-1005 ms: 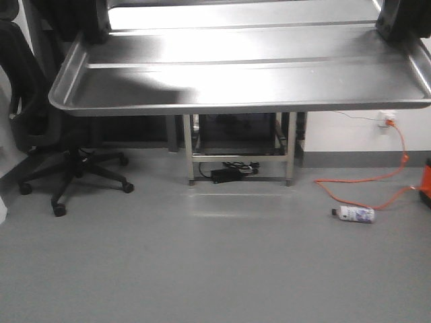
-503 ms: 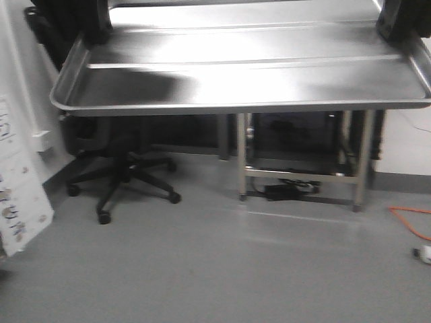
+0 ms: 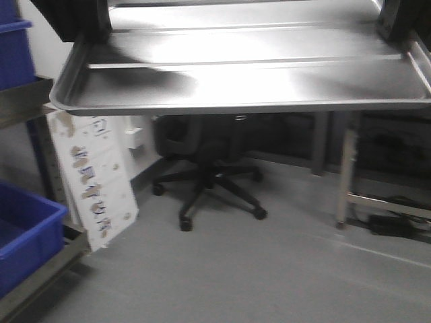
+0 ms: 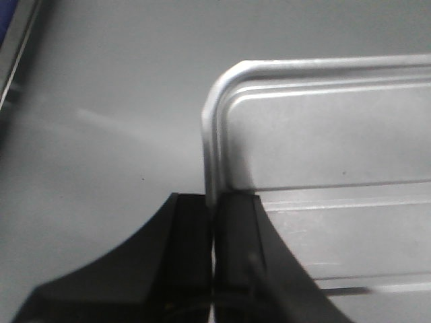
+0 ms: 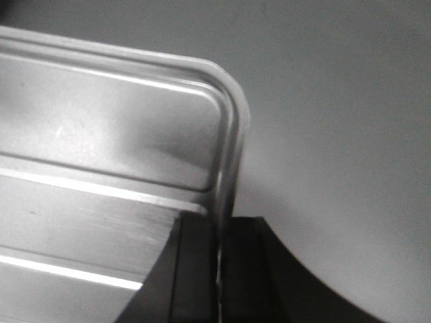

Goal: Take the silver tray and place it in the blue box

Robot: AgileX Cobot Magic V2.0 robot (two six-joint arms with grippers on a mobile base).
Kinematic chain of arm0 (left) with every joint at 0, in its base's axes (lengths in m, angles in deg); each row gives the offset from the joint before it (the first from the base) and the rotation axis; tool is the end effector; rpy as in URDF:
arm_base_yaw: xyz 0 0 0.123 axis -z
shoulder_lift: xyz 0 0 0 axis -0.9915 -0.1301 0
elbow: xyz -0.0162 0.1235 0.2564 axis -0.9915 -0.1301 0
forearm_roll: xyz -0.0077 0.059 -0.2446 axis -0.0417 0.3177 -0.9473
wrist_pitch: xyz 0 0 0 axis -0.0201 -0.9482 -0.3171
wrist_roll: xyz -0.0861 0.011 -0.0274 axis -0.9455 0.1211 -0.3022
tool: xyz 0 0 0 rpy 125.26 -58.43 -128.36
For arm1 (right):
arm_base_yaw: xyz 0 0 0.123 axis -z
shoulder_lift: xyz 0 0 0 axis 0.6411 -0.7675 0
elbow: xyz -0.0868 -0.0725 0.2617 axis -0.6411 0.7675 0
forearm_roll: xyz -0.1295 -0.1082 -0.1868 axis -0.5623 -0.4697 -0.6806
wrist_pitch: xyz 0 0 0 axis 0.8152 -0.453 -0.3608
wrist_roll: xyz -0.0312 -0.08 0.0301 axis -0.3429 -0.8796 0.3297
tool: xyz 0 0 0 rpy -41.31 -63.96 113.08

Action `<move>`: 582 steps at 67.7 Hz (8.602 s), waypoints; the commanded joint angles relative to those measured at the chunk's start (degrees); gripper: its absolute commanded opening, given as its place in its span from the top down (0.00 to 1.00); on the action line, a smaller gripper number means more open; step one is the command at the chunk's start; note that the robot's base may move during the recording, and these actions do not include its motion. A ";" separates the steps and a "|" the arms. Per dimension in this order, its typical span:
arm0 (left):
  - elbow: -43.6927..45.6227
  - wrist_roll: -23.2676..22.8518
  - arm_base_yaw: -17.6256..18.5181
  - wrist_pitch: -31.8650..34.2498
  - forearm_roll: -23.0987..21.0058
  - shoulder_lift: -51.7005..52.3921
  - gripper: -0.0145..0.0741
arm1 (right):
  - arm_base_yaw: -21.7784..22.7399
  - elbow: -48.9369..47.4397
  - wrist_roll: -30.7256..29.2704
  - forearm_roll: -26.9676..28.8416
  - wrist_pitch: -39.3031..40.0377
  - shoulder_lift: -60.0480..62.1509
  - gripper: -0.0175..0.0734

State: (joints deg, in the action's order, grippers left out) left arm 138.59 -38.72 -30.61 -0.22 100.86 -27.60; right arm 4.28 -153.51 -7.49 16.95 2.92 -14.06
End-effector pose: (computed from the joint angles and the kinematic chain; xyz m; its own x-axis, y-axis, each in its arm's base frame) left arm 0.2033 -0.2142 0.3611 -0.8580 0.1270 -0.4978 0.1714 0.9842 -0.0442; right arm 0.2102 0.1285 0.3579 -0.8639 -0.0632 -0.4996 -0.1095 0.9919 0.0640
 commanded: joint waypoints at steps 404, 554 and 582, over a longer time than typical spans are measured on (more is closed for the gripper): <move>16.25 5.00 -9.19 15.96 8.76 -22.54 0.95 | 9.66 -20.96 -5.52 -10.03 6.88 -26.52 0.74; -25.27 22.52 -10.29 29.04 -3.53 35.20 0.95 | 8.47 22.44 -9.38 -10.43 22.92 36.21 0.75; -44.46 23.26 -10.29 35.92 -4.47 62.48 0.95 | 8.47 34.72 -10.28 -10.43 23.81 61.38 0.75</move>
State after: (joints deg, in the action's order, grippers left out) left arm 94.49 -15.93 -40.97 30.26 96.17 32.46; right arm 12.64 -118.94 -16.54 8.36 21.86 44.77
